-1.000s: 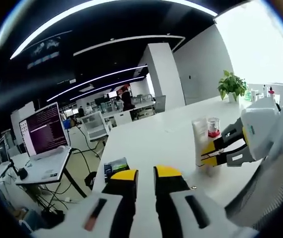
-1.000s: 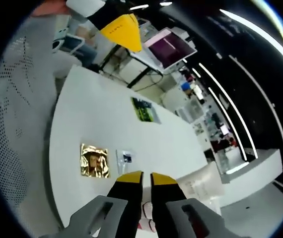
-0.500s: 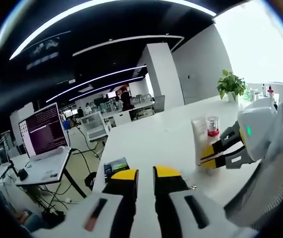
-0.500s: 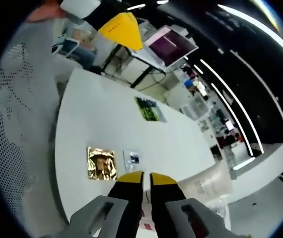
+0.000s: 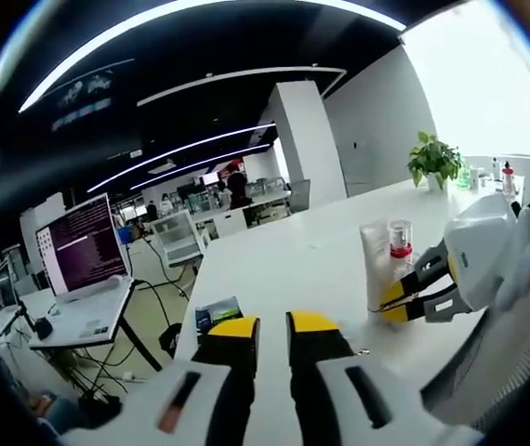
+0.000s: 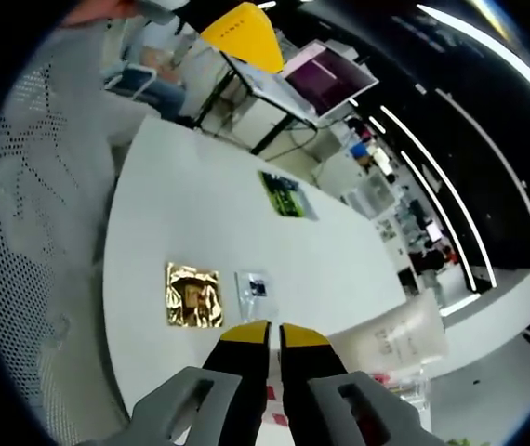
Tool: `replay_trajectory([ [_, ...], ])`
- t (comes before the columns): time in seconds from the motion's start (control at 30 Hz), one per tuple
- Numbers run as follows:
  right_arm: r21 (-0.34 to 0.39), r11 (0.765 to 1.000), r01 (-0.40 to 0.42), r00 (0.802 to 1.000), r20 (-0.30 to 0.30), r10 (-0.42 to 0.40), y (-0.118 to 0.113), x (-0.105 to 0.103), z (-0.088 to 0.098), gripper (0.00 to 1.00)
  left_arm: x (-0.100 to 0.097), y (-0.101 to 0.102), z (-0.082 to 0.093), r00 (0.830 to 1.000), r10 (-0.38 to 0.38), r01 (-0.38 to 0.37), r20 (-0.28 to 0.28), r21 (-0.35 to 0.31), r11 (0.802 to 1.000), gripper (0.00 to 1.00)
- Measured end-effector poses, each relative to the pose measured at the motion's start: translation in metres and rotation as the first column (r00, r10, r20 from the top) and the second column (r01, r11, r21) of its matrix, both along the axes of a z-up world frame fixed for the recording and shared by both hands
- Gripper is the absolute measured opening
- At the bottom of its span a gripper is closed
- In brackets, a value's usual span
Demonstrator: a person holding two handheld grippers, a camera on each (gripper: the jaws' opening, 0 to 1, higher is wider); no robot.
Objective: Arrange the skincare products in the storage area until every visible bottle or jar stands upright without overlapping.
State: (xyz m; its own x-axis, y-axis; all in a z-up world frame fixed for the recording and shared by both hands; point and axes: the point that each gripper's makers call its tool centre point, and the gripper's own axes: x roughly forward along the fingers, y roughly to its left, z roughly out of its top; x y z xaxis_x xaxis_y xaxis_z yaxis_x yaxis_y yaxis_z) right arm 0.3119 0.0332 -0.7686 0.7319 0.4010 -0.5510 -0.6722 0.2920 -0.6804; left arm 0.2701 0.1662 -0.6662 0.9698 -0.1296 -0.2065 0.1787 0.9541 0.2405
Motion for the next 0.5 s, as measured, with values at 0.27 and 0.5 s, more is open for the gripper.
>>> replay_trajectory([
  [0.27,0.037,0.999,-0.019,1.0,-0.011,0.019,0.011,-0.007,0.002,0.0,-0.005,0.004,0.001,1.0,0.011,-0.011,0.013,-0.004,1.0,0.12],
  [0.5,0.006,1.0,-0.028,0.999,-0.022,0.028,0.009,-0.009,-0.004,0.0,-0.006,0.002,0.002,1.0,0.007,-0.007,0.018,-0.003,1.0,0.12],
])
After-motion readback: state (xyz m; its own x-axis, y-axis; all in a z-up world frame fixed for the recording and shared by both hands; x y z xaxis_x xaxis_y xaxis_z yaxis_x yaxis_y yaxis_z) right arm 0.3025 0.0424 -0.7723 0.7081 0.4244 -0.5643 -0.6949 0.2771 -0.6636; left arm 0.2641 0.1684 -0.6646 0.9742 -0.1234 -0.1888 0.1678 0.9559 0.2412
